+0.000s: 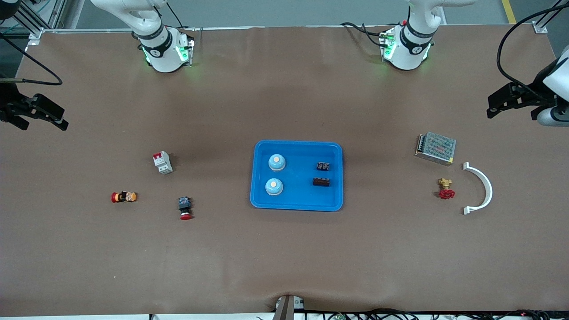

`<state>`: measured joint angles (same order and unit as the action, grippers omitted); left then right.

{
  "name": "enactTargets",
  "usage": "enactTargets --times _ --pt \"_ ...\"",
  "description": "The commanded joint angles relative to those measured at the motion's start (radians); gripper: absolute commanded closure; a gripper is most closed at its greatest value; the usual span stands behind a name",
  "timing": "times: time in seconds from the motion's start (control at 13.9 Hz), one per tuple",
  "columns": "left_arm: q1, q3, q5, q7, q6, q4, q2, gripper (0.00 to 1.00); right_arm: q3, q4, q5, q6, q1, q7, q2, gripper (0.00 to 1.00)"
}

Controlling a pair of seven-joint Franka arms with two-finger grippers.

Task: Place electrolytic capacitor and blue bell in tray

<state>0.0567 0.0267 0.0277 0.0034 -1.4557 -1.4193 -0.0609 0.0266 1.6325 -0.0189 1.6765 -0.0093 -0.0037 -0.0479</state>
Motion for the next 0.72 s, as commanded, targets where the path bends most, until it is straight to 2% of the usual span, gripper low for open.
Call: enactTargets --times 0.0,0.65 --pt "-0.001 0.012 0.017 0.009 0.011 0.003 0.001 0.0 -0.007 -0.011 0.005 -0.014 -0.008 0.016 -0.006 0.0" --pt "-0.012 0.013 0.015 0.004 0.011 0.003 -0.005 0.0 -0.007 -0.016 0.005 -0.014 -0.008 0.014 -0.004 0.0"
